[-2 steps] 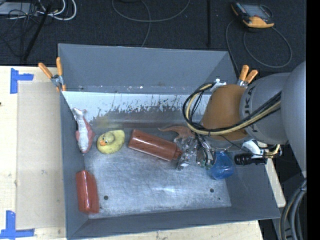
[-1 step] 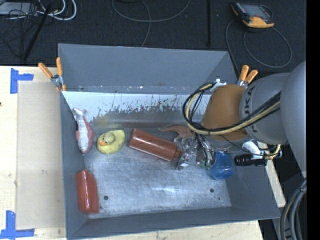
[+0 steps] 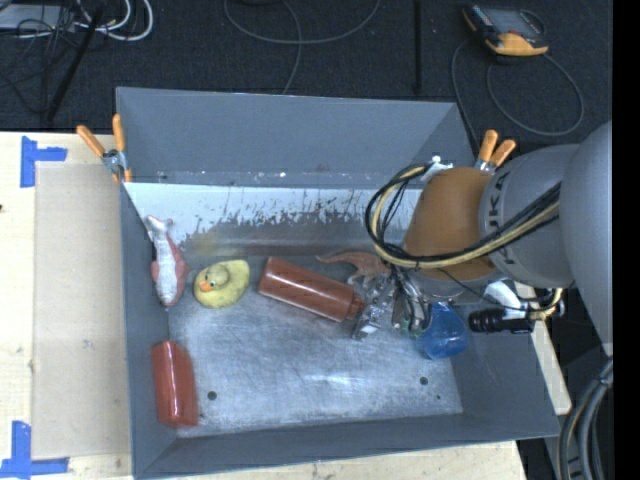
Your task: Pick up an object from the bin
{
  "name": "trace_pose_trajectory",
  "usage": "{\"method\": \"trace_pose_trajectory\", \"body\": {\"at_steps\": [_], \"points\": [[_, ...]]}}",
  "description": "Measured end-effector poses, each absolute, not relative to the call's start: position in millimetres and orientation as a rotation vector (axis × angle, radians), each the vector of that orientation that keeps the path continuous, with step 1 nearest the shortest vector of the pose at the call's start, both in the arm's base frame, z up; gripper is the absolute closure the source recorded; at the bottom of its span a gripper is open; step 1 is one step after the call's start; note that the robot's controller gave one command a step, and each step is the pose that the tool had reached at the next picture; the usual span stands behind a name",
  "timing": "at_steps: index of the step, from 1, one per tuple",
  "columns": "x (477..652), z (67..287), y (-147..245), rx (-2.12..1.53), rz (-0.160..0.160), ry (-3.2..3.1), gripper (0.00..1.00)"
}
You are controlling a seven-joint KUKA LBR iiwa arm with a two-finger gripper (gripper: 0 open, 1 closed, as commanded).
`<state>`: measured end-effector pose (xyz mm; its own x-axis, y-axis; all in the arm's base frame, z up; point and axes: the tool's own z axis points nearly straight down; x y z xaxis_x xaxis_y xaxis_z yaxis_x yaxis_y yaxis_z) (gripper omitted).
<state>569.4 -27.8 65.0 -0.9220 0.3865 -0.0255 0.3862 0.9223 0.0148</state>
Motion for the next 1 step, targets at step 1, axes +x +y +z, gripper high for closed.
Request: {"method": "trace_pose_trajectory", "body": {"at_steps": [1], "points": [[569.3, 71.8, -27.3, 0.602, 0.011, 3.062, 1.0]]}}
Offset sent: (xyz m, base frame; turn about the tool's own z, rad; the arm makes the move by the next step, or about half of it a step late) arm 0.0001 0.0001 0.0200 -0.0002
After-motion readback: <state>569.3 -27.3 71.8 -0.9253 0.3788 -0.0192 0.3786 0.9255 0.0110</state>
